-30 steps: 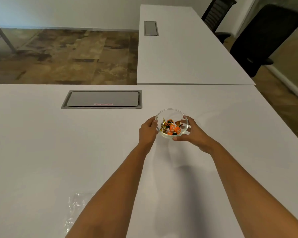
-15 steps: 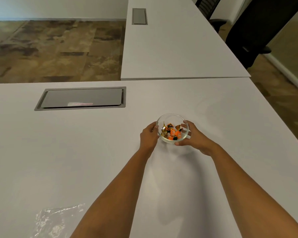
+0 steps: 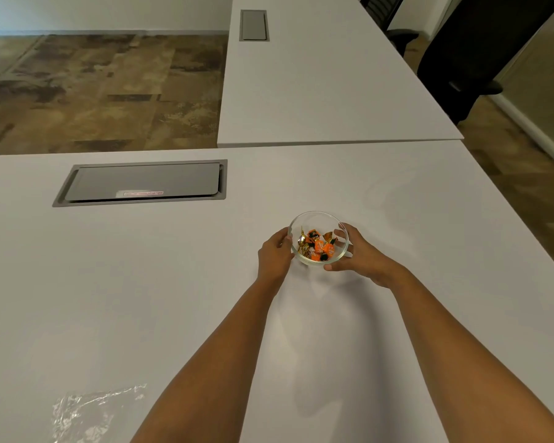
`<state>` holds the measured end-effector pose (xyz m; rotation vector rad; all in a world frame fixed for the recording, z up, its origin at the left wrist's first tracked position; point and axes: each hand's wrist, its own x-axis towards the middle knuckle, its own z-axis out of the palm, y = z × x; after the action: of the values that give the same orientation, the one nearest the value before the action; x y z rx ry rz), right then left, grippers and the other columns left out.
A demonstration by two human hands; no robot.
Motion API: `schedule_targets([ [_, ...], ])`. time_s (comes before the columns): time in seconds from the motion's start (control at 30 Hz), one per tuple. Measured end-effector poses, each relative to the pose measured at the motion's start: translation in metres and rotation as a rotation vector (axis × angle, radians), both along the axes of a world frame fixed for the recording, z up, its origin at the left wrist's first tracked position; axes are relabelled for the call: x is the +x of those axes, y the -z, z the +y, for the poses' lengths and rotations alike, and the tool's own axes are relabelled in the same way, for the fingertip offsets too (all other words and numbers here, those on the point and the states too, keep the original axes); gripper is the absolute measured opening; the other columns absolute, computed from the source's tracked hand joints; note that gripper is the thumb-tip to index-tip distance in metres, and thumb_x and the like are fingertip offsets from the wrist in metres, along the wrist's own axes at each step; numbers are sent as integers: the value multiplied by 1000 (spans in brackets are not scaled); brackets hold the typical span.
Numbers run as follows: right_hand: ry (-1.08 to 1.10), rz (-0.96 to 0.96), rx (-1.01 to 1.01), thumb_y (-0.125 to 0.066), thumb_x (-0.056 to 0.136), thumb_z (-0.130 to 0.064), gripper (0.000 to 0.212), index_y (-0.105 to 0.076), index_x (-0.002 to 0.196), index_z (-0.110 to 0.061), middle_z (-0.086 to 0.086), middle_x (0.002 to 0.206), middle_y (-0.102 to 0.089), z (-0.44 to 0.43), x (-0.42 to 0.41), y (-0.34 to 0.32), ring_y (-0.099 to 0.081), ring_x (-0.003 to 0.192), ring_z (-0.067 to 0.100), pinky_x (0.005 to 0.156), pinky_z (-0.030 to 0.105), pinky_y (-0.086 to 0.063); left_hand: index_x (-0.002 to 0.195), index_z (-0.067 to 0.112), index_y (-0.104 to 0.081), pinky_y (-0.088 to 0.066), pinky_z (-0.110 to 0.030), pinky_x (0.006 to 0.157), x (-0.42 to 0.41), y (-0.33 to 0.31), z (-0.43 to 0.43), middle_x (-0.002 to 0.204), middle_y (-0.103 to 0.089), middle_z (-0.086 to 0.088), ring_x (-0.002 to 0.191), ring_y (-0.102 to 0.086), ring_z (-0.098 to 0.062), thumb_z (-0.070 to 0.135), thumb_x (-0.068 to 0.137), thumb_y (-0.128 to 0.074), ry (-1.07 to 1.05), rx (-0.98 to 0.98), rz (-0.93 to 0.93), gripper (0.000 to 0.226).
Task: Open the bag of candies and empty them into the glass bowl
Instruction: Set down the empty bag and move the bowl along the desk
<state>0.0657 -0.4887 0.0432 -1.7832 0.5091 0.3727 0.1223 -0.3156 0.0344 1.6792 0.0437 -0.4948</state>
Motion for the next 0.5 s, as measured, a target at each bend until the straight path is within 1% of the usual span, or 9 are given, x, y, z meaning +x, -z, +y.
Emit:
schedule_targets([
  [0.2,-15,6,11,-74,72,1,101,-10,145,-24,3,156,-18,-3,1,-5,-24,141,28,103,36,-35,127,14,-55,-50,-30,89,-1,-1,-1,133,-58,-8,107,-54,-16,18,96,-42,19,-5,6,34],
  [0.27,-17,10,5,-74,72,2,100,-10,145,-24,4,156,-18,-3,0,-6,-25,141,28,105,39,-35,128,13,-55,-50,-36,96,-1,-1,0,134,-57,-8,114,-55,-21,18,96,-42,26,16,3,34],
  [0.37,-6,8,1,-74,72,2,100,-11,144,-25,5,155,-20,-2,0,-7,-27,139,29,102,37,-37,129,14,-54,-47,-44,103,-2,-2,-1,135,-57,-9,121,-54,-27,19,97,-42,25,46,-6,35],
  [0.5,41,-9,-25,-76,70,1,103,-11,146,-23,5,155,-21,1,-2,-7,-30,138,29,105,41,-36,131,13,-53,-44,-47,106,-3,-6,-1,137,-56,-9,124,-52,-26,19,96,-42,17,56,-18,37],
])
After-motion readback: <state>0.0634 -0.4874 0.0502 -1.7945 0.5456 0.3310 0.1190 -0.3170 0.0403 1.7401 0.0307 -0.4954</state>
